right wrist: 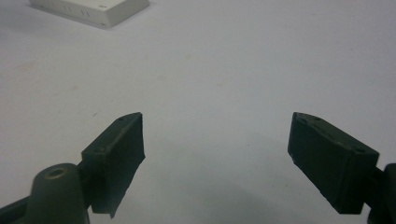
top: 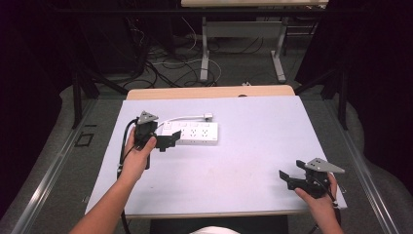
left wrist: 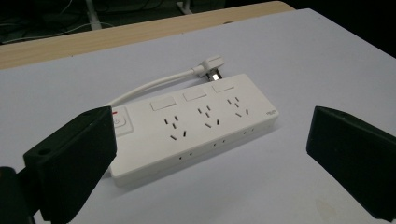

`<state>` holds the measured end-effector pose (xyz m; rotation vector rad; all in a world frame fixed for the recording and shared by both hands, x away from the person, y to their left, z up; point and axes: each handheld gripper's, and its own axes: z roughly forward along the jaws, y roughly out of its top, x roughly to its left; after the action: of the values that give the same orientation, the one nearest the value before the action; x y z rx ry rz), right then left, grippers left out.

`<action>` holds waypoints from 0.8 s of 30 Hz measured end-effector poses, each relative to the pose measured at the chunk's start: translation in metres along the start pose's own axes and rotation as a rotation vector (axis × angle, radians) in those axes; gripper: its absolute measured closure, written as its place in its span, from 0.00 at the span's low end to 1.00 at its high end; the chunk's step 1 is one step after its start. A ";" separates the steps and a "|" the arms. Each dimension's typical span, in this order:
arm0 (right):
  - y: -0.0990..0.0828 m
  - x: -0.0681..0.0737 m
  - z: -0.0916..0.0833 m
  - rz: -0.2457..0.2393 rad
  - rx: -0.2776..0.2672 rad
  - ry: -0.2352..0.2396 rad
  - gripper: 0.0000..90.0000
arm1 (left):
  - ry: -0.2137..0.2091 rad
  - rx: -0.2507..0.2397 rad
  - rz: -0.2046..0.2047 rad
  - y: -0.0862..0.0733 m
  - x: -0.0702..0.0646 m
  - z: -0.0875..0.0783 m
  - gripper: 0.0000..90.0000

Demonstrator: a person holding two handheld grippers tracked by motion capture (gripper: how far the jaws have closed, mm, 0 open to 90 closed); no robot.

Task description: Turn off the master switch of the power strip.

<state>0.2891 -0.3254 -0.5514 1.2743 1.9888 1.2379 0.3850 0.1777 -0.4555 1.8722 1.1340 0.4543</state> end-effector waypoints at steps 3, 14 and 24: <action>0.000 0.000 0.000 -0.004 0.002 -0.004 0.20 | -0.001 -0.008 -0.011 -0.004 0.002 -0.009 0.02; 0.000 0.000 -0.002 0.000 -0.007 -0.014 0.20 | 0.005 -0.041 -0.056 -0.025 0.009 -0.042 0.02; 0.001 0.001 -0.002 0.002 -0.007 -0.012 0.20 | 0.029 -0.061 -0.120 -0.060 0.021 -0.060 0.02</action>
<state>0.2875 -0.3257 -0.5498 1.2778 1.9733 1.2346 0.3234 0.2369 -0.4748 1.7391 1.2312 0.4442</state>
